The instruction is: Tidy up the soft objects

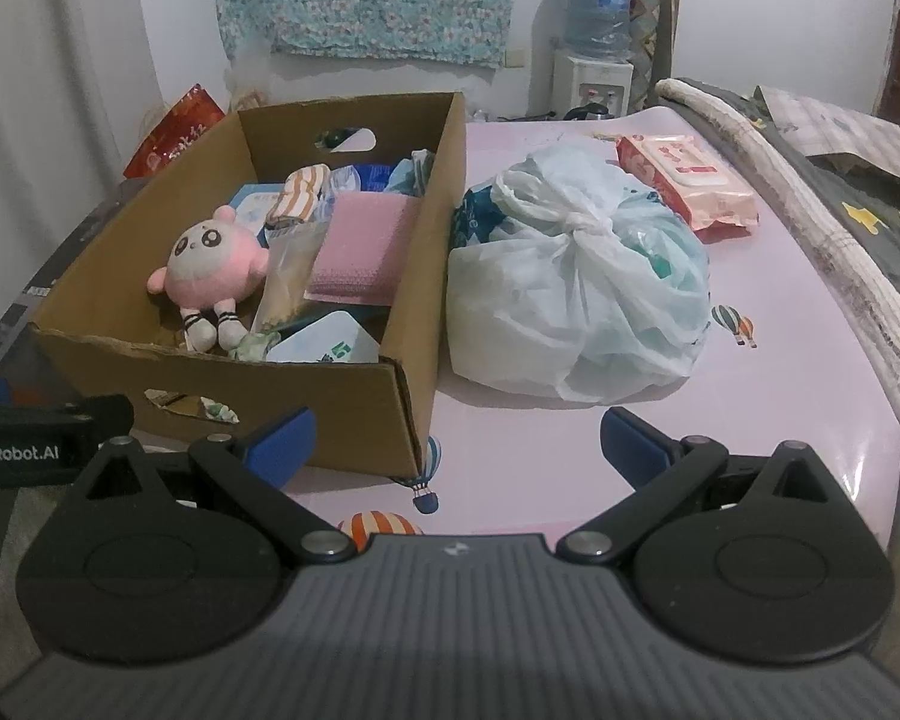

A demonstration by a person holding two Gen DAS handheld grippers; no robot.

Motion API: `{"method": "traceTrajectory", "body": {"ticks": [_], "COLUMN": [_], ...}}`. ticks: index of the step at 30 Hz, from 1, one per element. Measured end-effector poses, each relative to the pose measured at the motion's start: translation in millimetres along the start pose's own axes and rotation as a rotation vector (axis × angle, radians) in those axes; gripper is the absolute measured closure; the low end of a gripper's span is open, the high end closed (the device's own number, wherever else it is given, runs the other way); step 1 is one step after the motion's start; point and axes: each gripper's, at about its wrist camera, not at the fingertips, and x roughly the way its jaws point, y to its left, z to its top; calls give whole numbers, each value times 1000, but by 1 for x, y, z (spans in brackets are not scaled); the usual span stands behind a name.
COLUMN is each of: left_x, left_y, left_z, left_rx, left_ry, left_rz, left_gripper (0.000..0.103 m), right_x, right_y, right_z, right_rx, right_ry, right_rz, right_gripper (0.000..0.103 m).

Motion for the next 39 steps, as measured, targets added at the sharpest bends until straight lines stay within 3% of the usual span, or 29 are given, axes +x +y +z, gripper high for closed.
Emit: {"method": "traceTrajectory", "body": {"ticks": [39], "left_x": [-5], "left_y": [-10], "left_z": [7], "left_rx": [22], "left_ry": [-20], "left_rz": [-18], "left_gripper": [0], "right_x": [1], "right_y": [-7], "right_z": [4], "right_rx": [14], "right_ry": [5], "right_rz": [-5], "right_gripper": [1]}}
